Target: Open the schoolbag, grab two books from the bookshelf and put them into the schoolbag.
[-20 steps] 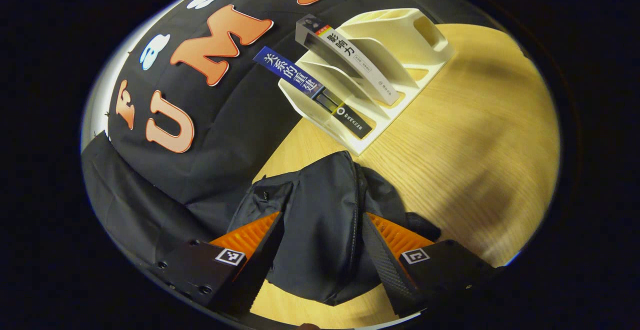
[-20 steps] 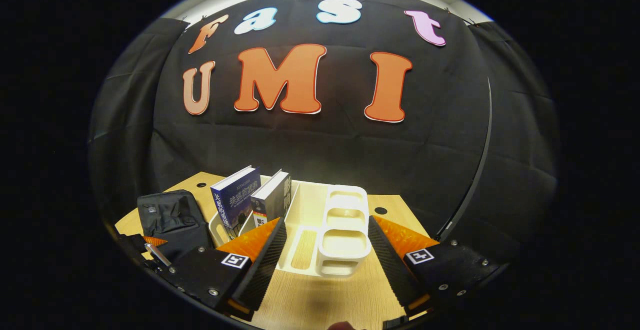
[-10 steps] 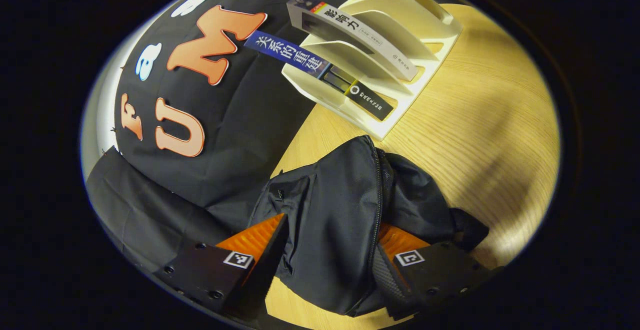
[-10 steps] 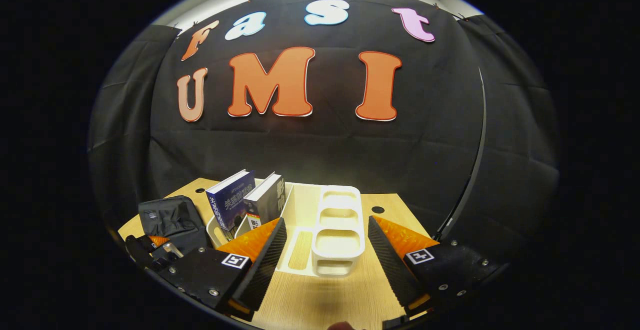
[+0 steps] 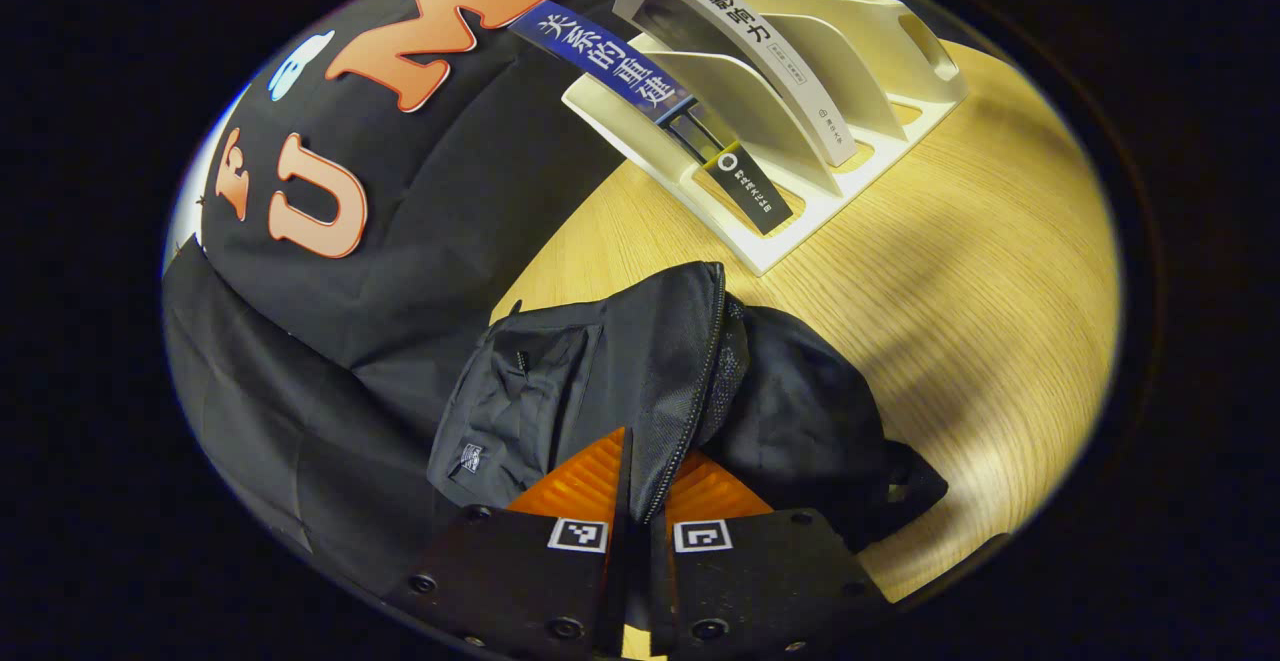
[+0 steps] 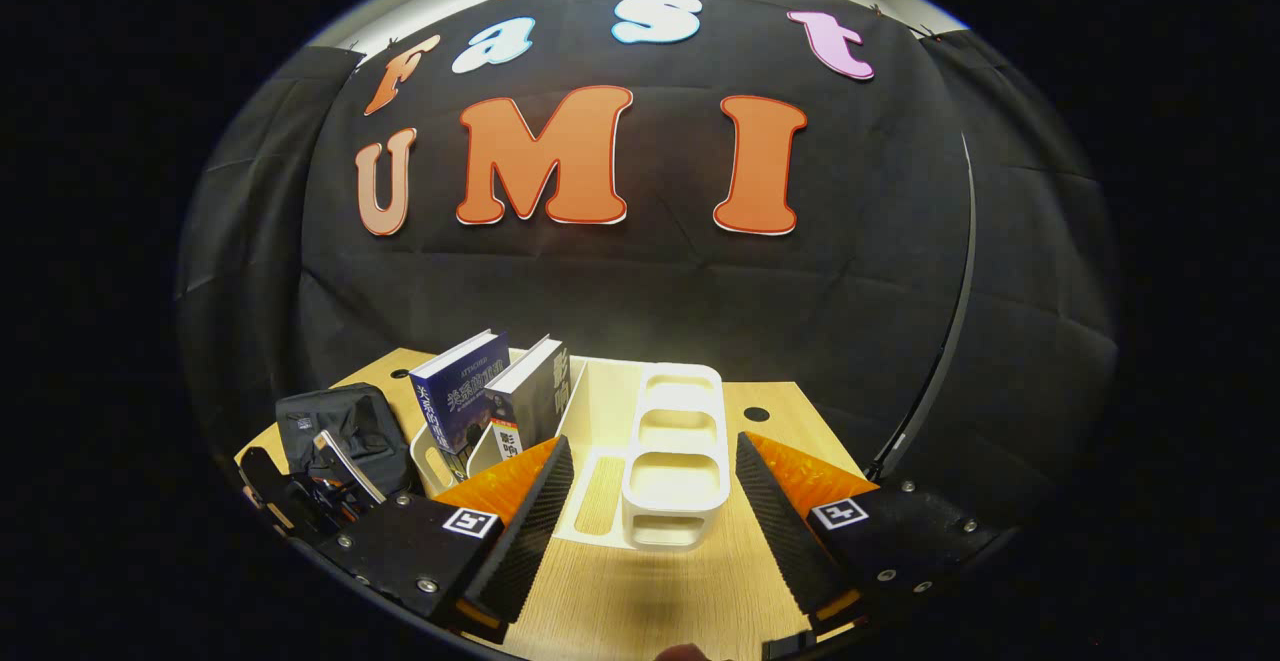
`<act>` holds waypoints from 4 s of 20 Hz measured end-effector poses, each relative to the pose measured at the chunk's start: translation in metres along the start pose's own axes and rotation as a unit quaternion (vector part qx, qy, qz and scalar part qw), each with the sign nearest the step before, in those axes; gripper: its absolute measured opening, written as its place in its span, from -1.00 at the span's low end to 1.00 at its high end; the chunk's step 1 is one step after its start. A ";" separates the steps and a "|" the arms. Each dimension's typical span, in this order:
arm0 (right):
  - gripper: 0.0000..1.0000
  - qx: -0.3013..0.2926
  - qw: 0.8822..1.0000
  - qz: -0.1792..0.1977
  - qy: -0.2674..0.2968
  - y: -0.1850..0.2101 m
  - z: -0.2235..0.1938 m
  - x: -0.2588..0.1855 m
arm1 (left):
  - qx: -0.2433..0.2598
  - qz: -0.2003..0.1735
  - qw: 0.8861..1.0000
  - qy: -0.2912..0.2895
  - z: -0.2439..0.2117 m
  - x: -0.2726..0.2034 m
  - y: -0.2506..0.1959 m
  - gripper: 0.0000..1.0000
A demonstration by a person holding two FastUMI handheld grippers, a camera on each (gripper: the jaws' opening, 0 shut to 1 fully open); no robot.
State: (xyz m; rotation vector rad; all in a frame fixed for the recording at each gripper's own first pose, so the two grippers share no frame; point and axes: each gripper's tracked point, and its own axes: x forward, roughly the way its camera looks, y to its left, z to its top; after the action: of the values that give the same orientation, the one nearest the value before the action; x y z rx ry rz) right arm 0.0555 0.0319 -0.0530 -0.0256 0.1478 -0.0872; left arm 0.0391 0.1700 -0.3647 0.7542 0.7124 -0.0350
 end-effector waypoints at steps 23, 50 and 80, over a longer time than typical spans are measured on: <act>0.96 -0.088 0.991 0.062 0.081 0.130 0.061 0.067 | -0.083 -0.250 0.965 0.010 0.040 -0.038 0.129 -0.89; 0.66 -0.025 0.917 0.012 0.398 0.220 0.029 0.176 | -0.049 -0.472 0.880 0.026 0.059 -0.019 0.206 -0.89; -0.36 0.070 0.890 0.041 0.448 0.221 0.001 0.083 | -0.071 -0.446 0.890 0.061 0.047 -0.024 0.182 -0.89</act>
State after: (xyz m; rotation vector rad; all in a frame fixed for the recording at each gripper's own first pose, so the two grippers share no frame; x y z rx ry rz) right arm 0.1558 0.2448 -0.0709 0.1701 1.0710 -0.0192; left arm 0.0980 0.2694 -0.2151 0.2342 1.1231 -0.7724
